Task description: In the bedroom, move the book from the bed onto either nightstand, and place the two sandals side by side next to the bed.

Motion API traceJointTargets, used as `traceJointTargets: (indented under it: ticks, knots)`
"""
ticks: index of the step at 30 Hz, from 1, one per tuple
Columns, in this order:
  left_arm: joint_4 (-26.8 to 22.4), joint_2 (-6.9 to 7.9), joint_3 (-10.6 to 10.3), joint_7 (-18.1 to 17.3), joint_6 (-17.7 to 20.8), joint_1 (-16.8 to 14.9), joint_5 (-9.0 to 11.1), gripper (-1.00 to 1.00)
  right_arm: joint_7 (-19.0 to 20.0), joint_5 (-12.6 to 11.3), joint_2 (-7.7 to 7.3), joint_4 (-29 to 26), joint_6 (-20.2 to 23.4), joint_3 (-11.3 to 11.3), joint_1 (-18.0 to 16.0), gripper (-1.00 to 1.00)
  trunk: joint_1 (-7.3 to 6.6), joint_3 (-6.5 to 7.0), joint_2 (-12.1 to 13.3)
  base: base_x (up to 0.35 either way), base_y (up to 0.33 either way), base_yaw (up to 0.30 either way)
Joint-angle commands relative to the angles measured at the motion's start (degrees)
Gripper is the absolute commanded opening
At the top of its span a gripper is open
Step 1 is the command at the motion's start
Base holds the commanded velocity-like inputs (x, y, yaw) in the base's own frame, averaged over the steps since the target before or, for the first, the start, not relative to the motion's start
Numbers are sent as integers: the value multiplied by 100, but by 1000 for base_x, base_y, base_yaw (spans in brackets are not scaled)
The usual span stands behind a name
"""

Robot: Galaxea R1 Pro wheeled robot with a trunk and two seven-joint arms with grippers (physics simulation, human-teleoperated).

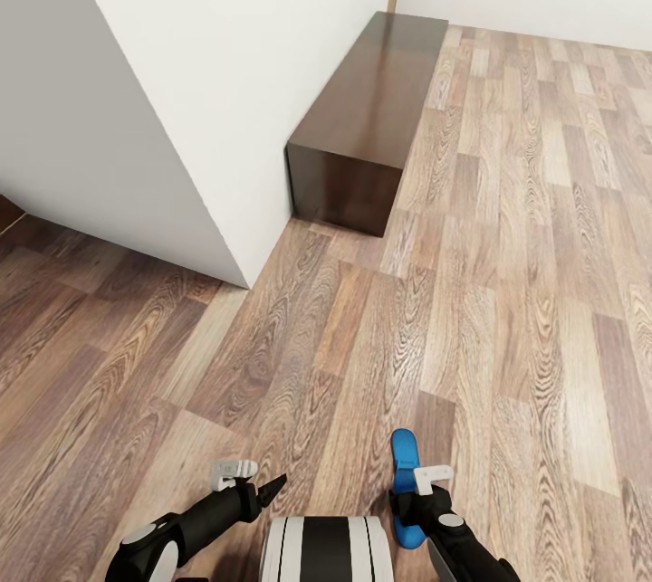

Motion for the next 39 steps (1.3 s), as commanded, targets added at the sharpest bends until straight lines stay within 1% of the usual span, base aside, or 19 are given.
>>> traceJointTargets:
  ticks: [1, 7, 16, 19, 38, 39]
  knots:
    - [-4, 4, -3, 7, 47, -1, 60, 100, -32, 23, -3, -12, 43, 26, 0, 100, -1, -3, -1, 0, 0, 0]
    - [-5, 4, 1, 7, 49, -1, 61, 100, -32, 24, -12, -12, 42, 26, 0, 100, 15, -136, -9, 0, 0, 0]
    - [-5, 4, 1, 7, 48, -1, 60, 100, -32, 25, -11, -12, 43, 26, 0, 100, 15, -136, -9, 0, 0, 0]
    - [-5, 4, 1, 7, 49, -1, 60, 100, -32, 26, -12, -12, 46, 26, 0, 100, 22, -203, -13, 0, 0, 0]
    - [-5, 4, 1, 7, 48, -1, 60, 100, -32, 29, -9, -12, 47, 26, 0, 100, 22, -203, -13, 0, 0, 0]
    - [-5, 4, 1, 7, 48, -1, 60, 100, -32, 29, -8, -12, 46, 26, 0, -100, 22, -203, -13, 0, 0, 0]
